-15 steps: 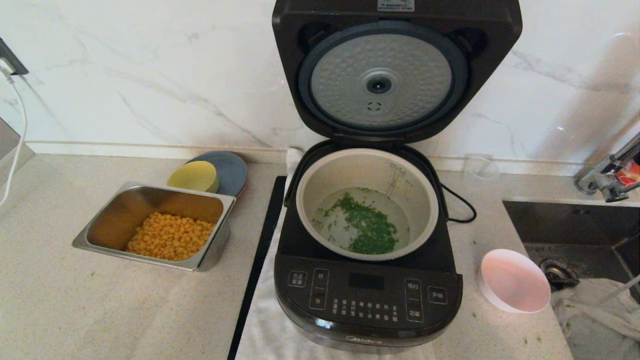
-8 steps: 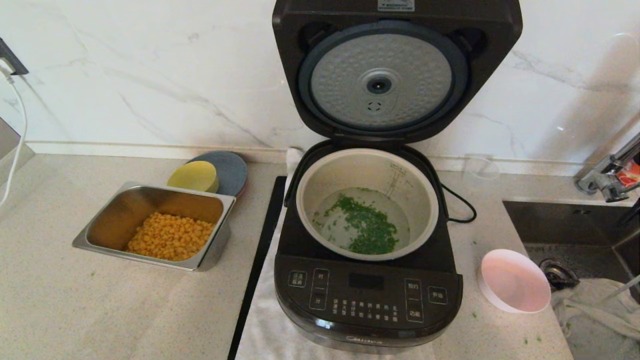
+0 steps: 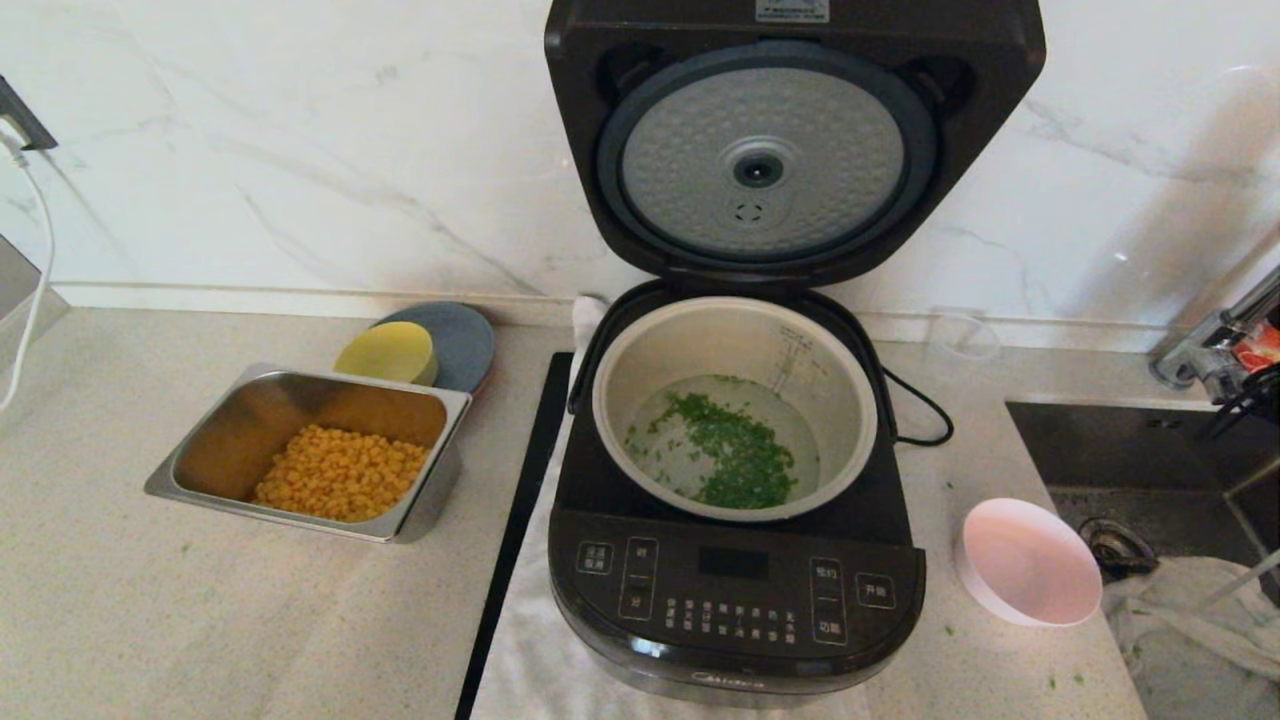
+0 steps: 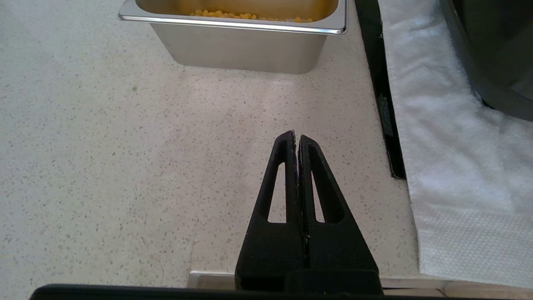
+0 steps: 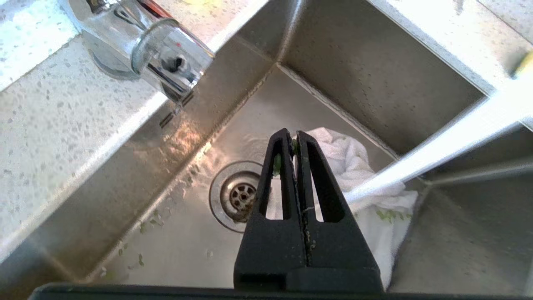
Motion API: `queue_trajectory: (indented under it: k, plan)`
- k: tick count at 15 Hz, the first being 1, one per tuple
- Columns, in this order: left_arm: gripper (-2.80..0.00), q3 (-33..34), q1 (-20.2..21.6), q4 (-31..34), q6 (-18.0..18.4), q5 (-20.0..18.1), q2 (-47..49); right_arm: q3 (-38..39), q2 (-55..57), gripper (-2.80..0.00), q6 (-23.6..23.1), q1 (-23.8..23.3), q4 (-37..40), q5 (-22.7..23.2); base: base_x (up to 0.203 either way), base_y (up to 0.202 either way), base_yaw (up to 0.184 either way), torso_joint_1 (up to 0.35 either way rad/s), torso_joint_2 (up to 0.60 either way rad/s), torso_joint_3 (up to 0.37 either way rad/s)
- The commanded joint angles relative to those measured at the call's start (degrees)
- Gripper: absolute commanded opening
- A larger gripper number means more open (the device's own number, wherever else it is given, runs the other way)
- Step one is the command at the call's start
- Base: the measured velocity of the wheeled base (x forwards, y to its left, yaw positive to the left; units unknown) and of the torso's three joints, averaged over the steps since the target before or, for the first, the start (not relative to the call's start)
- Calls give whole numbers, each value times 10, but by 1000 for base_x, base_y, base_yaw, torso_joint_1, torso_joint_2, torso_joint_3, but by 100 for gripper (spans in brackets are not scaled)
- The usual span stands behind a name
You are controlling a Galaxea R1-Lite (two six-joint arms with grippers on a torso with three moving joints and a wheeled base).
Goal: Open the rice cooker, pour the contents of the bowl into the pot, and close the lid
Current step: Turn off the tap
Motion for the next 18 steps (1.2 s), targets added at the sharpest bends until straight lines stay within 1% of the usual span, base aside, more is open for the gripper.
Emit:
queue_trajectory:
  k: [1,4,8,18]
  plan:
    - [-280,0,0,0,0,0,-1,-24,25,-280,2,3,-1,-8,0,0,0,0,0,0]
    - [-280,0,0,0,0,0,-1,-62,45,-280,0,4,0,-11,0,0,0,0,0,0]
    - [-280,0,0,0,0,0,-1,-115,78,-280,-1,7,0,-26,0,0,0,0,0,0]
    - [-280,0,0,0,0,0,-1,-212,150,-280,-1,11,0,-35,0,0,0,0,0,0]
